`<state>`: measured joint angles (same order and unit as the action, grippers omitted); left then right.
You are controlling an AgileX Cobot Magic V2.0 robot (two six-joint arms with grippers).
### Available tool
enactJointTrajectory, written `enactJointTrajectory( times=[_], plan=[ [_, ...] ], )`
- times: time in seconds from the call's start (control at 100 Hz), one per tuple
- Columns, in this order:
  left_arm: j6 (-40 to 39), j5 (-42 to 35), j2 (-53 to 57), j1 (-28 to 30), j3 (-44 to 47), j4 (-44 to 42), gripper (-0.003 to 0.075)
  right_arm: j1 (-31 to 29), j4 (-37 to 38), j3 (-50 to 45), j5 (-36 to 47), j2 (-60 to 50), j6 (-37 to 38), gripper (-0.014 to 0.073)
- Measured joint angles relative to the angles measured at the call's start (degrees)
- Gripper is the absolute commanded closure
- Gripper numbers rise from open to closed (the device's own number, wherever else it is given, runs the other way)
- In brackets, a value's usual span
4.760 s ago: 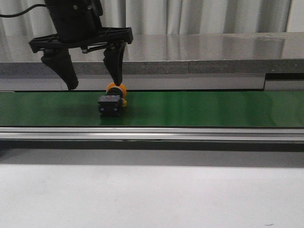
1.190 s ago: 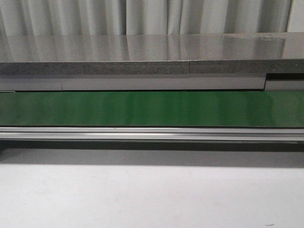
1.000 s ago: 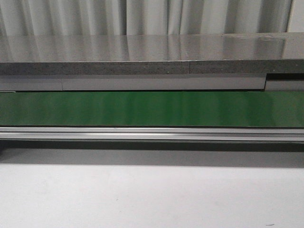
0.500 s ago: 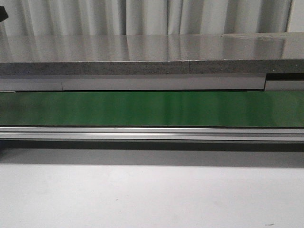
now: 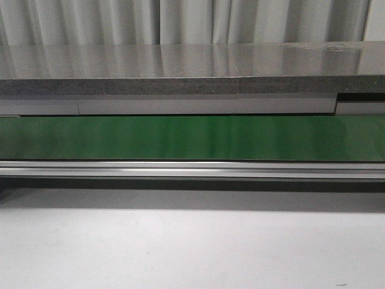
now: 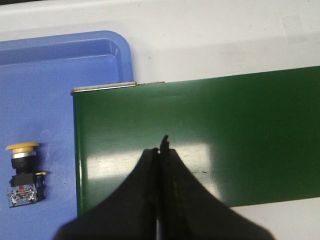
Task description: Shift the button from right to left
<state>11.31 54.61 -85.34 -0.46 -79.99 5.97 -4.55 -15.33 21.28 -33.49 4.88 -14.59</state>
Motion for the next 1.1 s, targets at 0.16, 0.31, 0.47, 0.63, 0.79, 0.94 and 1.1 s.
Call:
enactJointTrajectory(
  times=[0.16,0.31,0.47,0.63,0.79,0.94,1.1],
  plan=[
    [0.1,-4.7,8.5,0.0,9.1,0.4,0.0741,0.0,0.0,0.0,0.0,0.0,0.0,0.0661],
    [0.1,-8.8,17.3,0.0,17.0,0.9,0.0741,0.0,0.0,0.0,0.0,0.0,0.0,0.0661],
    [0.1,-12.6,26.8,0.0,24.3,1.5,0.0741,0.0,0.0,0.0,0.0,0.0,0.0,0.0661],
    [0.1,-14.9,35.8,0.0,30.0,3.5,0.0741,0.0,0.0,0.0,0.0,0.0,0.0,0.0661],
    [0.1,-16.8,43.6,0.0,35.2,3.9,0.0741,0.0,0.0,0.0,0.0,0.0,0.0,0.0661],
    [0.1,-19.2,50.3,0.0,39.7,3.9,0.0741,0.0,0.0,0.0,0.0,0.0,0.0,0.0661],
    [0.2,-19.6,56.0,0.0,43.7,3.9,0.0741,0.0,0.0,0.0,0.0,0.0,0.0,0.0661]
  ],
)
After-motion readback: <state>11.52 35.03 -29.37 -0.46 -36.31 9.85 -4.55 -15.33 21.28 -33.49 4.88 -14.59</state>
